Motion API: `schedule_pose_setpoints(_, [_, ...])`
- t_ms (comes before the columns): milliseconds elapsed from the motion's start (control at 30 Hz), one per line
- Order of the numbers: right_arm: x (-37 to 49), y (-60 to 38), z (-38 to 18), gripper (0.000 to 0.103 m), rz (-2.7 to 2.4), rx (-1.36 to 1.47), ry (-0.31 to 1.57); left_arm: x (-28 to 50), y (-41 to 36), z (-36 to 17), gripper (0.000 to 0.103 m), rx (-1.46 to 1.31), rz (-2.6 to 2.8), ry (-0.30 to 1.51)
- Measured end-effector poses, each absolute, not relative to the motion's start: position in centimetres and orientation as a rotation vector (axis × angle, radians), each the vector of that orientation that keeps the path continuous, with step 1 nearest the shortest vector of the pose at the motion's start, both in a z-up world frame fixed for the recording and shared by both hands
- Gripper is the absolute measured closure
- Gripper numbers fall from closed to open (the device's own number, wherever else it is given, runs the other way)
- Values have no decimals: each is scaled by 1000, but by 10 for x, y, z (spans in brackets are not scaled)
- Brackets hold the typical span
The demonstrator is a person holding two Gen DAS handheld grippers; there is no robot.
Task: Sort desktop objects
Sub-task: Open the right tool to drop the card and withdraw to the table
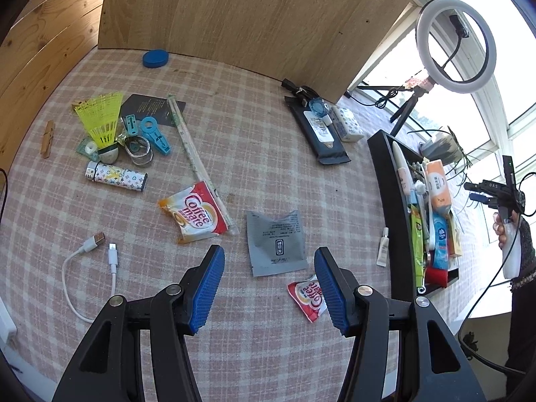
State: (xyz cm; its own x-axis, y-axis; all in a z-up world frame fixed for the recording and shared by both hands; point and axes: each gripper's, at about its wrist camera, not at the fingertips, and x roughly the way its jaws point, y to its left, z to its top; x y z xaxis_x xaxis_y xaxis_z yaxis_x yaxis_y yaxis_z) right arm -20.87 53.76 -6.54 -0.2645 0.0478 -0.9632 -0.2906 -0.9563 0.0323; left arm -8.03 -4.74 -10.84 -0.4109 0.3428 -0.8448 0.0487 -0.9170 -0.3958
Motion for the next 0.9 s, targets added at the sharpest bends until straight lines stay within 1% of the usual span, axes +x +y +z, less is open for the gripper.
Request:
schedule_pose_setpoints(167, [-204, 508, -47, 42, 2433, -1702, 328, -72, -77, -108, 43, -1610, 2494, -563])
schedule_pose_setpoints(300, [-205, 469, -35, 42, 2541, -1713, 355, -65, -109, -112, 43, -1634, 2545, -628])
schedule_pose_setpoints(500, [-210, 389, -27, 42, 2693, -1796, 306, -57, -151, -116, 43, -1656, 2608, -701])
schedule_pose_setpoints(700, [-207, 303, -46, 42, 2777, -1973, 248, -51, -186, -121, 43, -1687, 2655, -752])
schedule_pose_setpoints(900, [-204, 226, -78, 42, 2799, -2171, 200, -45, -205, -140, 43, -1760, 2654, -749])
